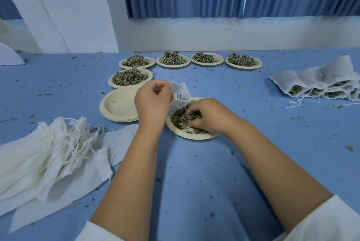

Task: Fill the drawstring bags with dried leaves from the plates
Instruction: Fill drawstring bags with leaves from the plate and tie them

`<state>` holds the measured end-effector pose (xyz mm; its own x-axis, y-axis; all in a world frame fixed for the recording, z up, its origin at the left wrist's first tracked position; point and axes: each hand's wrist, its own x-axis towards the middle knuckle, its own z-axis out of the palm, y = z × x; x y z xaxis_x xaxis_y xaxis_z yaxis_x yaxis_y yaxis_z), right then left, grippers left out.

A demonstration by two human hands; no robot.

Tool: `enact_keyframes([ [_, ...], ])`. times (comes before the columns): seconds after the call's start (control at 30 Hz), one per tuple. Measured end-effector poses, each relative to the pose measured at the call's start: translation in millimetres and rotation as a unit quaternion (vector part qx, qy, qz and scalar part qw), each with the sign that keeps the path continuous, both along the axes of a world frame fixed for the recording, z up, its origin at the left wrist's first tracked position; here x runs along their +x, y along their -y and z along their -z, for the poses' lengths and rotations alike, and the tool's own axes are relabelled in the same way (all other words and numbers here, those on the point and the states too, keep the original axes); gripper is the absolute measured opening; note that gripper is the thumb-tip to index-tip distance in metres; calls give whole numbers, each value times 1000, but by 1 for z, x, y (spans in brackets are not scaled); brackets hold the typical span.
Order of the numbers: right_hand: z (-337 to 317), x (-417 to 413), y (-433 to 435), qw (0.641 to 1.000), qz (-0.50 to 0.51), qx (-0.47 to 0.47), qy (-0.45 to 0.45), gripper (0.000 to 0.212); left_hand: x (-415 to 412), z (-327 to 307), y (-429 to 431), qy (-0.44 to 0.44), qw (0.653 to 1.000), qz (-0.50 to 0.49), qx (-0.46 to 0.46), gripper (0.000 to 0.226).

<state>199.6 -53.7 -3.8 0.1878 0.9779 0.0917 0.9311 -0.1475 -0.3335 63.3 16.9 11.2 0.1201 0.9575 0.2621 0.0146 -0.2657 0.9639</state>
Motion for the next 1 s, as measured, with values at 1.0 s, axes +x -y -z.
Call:
enact_keyframes([
  [1.0,-38,10,9,740,65,202,-638,20,5,0,8,-72,996,38,28,11],
])
